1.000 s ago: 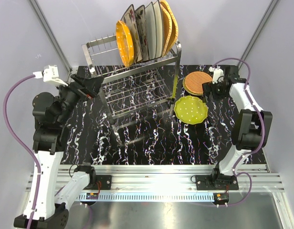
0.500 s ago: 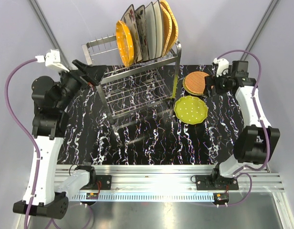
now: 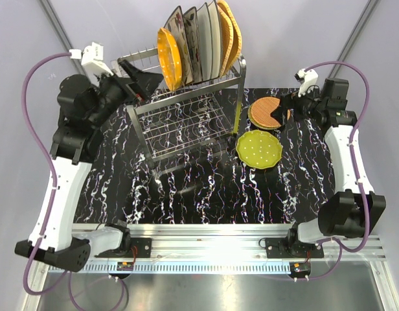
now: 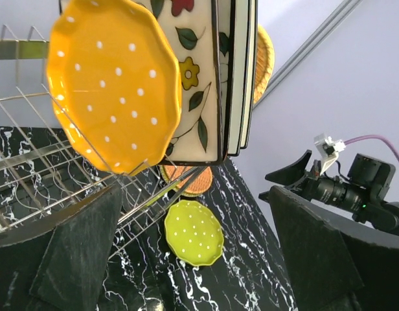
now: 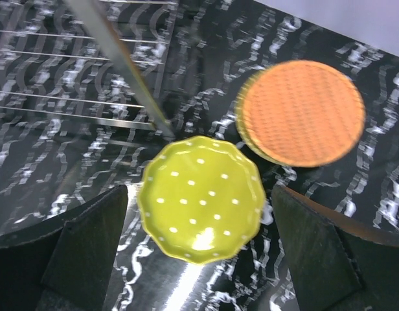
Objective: Unload the plates from the dish rack
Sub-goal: Grab a plate with the left arm, then pass the plate from the left arm to the right
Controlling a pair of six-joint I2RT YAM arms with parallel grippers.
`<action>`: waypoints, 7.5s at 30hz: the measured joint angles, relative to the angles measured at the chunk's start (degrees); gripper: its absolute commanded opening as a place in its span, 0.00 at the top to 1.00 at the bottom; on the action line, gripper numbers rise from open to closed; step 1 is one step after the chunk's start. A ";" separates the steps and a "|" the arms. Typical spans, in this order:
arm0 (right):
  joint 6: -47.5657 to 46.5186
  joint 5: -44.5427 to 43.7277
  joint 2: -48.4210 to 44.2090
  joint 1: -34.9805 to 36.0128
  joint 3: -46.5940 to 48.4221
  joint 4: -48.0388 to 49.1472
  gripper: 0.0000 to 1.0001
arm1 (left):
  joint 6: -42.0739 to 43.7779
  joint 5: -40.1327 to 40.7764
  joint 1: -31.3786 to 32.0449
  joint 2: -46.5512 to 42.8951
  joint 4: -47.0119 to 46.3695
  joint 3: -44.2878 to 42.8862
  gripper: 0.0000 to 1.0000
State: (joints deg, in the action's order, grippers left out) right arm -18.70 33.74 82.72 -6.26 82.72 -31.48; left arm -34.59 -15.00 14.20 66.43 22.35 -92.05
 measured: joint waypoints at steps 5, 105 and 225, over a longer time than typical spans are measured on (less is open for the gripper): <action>1.31 6.43 0.00 0.00 0.00 -0.07 0.00 | 2.95 4.28 4.04 5.03 3.67 -6.64 0.04; 11.13 13.49 -3.54 0.00 1.31 0.83 0.00 | -9.27 5.35 0.68 28.74 -2.80 -30.69 1.00; -14.99 -54.60 14.21 66.66 19.80 45.97 1.00 | -32.61 25.57 12.04 -5.95 -23.63 7.34 0.99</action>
State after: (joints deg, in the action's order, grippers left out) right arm -33.69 -20.86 96.92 60.40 102.52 14.48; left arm -67.20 10.57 26.24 60.49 -1.28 -84.71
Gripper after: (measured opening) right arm 0.359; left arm 0.045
